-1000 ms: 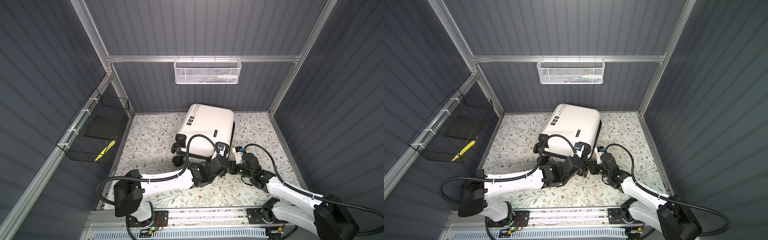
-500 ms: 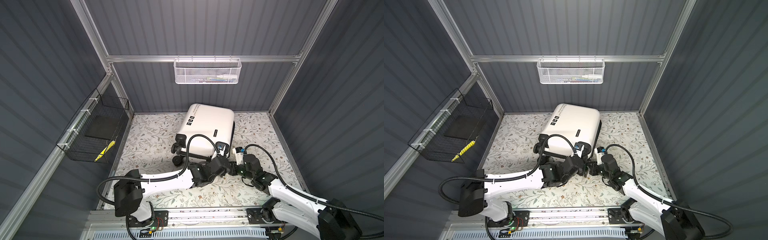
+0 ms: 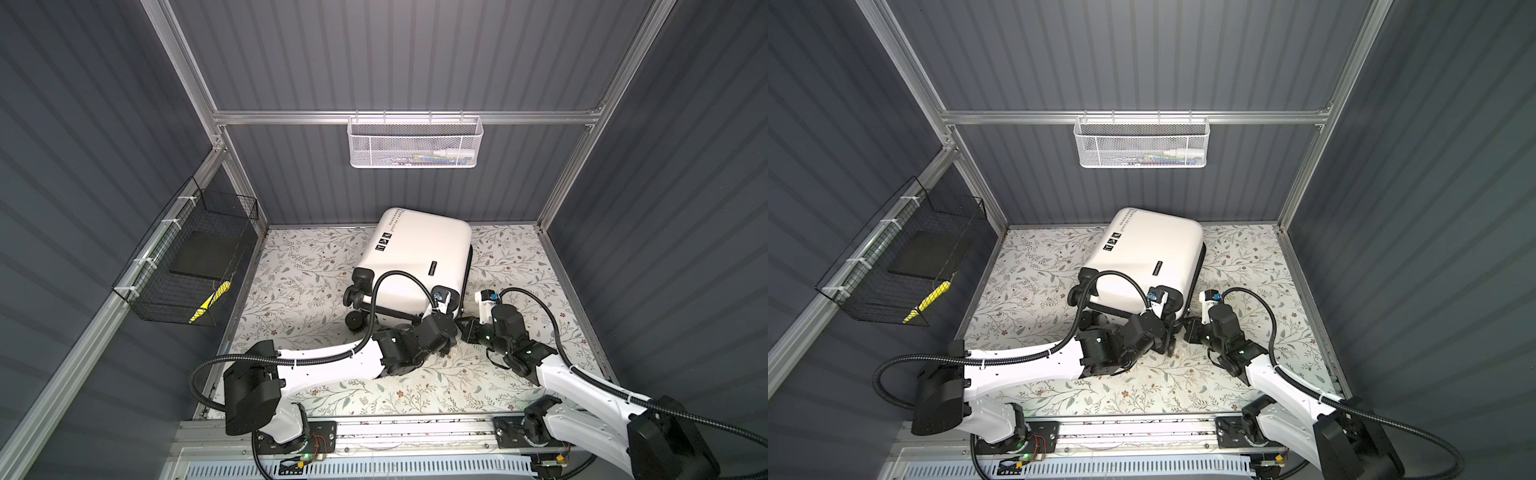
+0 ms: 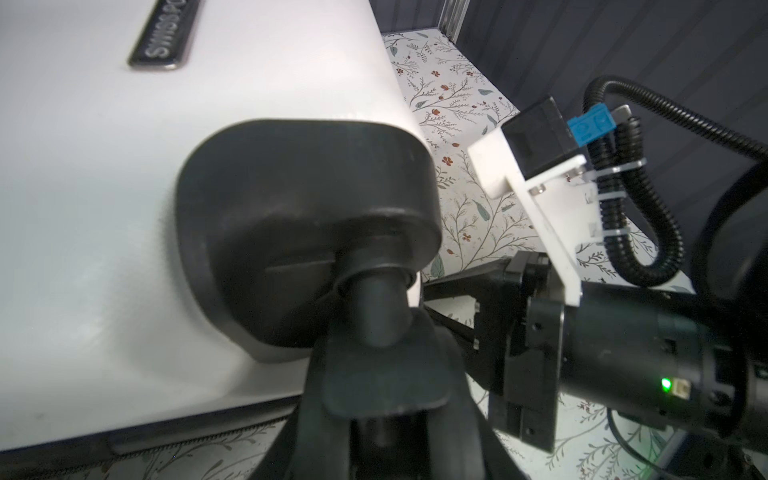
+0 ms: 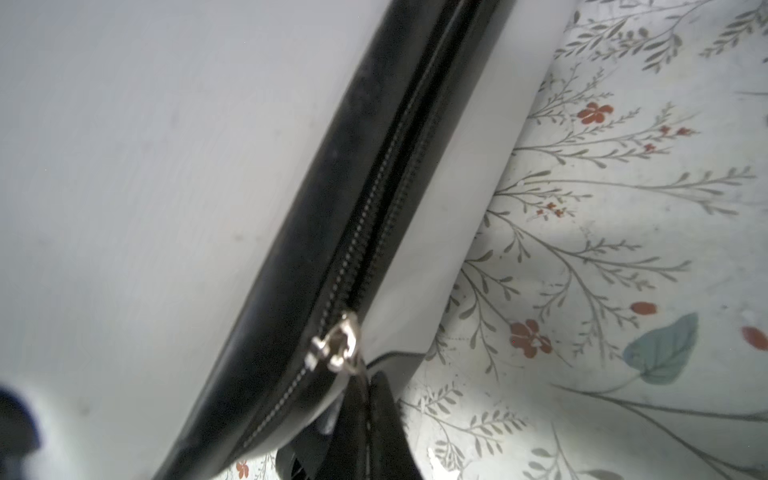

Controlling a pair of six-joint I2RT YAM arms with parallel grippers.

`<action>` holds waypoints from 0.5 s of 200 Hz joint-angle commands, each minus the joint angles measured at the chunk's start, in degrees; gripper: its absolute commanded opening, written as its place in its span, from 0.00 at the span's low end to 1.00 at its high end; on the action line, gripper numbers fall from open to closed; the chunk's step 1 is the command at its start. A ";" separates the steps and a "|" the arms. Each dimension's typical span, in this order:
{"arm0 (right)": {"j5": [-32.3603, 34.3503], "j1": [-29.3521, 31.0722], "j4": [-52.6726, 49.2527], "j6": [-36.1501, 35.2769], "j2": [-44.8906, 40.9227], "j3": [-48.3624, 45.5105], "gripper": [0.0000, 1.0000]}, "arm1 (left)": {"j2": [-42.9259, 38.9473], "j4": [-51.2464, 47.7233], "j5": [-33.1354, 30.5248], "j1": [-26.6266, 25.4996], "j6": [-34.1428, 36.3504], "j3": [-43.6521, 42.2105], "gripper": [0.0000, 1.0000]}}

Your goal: Pack the luggage

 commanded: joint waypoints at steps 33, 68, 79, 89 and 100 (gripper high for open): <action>2.87 -8.70 2.53 2.46 2.44 1.33 0.00 | -4.60 1.75 6.40 -2.40 1.20 -2.63 0.00; -0.49 -15.47 3.35 1.98 4.48 3.27 0.00 | -5.61 2.90 8.10 -3.22 -0.20 -5.29 0.00; -1.24 -17.58 3.13 1.64 7.12 4.58 0.00 | -6.13 3.11 8.44 -3.42 -0.92 -6.55 0.00; -1.85 -19.63 2.96 1.45 8.42 5.97 0.00 | -6.83 3.52 8.72 -3.55 -1.55 -7.86 0.00; -2.55 -22.23 2.82 1.34 10.14 7.70 0.00 | -7.81 3.77 8.89 -3.76 -2.24 -9.35 0.00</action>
